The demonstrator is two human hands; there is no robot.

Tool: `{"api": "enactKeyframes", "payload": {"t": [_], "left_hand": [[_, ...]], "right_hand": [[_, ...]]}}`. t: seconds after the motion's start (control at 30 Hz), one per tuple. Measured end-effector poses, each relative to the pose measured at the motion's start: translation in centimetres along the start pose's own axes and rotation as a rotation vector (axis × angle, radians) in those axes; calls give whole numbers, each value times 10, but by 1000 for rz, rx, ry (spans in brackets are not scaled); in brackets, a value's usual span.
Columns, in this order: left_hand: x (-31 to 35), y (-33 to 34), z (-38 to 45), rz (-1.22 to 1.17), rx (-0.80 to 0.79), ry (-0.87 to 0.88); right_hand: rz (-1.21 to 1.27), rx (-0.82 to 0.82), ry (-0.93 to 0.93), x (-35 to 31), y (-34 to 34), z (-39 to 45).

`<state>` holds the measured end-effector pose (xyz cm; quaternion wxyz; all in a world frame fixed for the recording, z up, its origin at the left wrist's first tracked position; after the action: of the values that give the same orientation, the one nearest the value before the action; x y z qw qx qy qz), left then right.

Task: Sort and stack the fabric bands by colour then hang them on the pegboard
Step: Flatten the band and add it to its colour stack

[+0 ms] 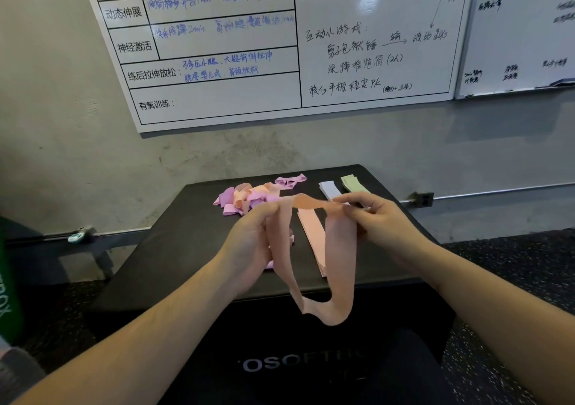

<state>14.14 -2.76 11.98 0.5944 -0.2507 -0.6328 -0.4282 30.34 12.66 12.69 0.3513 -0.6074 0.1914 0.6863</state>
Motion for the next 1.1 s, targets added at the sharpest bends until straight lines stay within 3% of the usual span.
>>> {"api": "enactKeyframes", "payload": {"t": [0.17, 0.33, 0.57, 0.67, 0.87, 1.1], "left_hand": [[-30, -2, -2, 166, 35, -83], [-43, 8, 1, 288, -49, -206], [-34, 24, 5, 441, -66, -101], [-21, 32, 9, 563, -99, 36], [2, 56, 15, 441, -163, 174], [3, 72, 32, 329, -13, 228]], "right_hand": [[185, -7, 87, -12, -6, 9], [184, -9, -34, -24, -4, 8], [56, -61, -100, -34, 1, 9], [32, -124, -121, -40, 4, 7], [122, -140, -158, -41, 8, 8], [234, -84, -45, -18, 6, 16]]}}
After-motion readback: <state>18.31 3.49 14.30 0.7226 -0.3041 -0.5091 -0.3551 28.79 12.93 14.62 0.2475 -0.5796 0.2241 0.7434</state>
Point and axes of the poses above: each hand's wrist, its own z-axis towards the middle knuckle, its own y-axis out of the palm, x = y × z, the point moved 3 cm from there along z, towards the middle knuckle, and after that the axes turned 3 degrees about y, right-handed, at the moved point
